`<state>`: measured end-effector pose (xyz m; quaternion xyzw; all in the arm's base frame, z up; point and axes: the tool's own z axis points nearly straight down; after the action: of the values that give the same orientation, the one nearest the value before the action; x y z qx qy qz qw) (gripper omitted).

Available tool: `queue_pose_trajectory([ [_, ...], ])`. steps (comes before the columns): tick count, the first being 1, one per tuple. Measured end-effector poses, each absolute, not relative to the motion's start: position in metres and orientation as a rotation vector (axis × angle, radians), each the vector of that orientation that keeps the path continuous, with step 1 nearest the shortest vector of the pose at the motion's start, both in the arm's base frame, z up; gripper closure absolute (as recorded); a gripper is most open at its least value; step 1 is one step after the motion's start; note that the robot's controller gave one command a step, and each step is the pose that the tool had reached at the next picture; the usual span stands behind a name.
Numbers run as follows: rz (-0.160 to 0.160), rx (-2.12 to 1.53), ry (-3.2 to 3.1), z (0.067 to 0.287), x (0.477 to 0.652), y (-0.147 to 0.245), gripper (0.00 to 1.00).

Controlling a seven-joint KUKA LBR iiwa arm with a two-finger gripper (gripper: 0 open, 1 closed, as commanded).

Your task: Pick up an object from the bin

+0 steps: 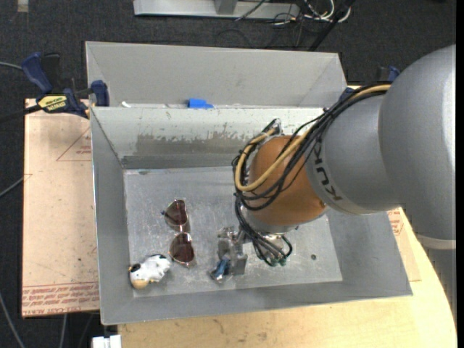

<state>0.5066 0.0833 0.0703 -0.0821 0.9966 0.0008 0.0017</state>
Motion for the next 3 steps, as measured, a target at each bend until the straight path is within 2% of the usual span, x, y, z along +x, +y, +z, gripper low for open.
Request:
queue_pose_trajectory([
  [3, 0.002, -0.256, 3.130, 0.0814, 0.5062, 0.0834, 1.00],
])
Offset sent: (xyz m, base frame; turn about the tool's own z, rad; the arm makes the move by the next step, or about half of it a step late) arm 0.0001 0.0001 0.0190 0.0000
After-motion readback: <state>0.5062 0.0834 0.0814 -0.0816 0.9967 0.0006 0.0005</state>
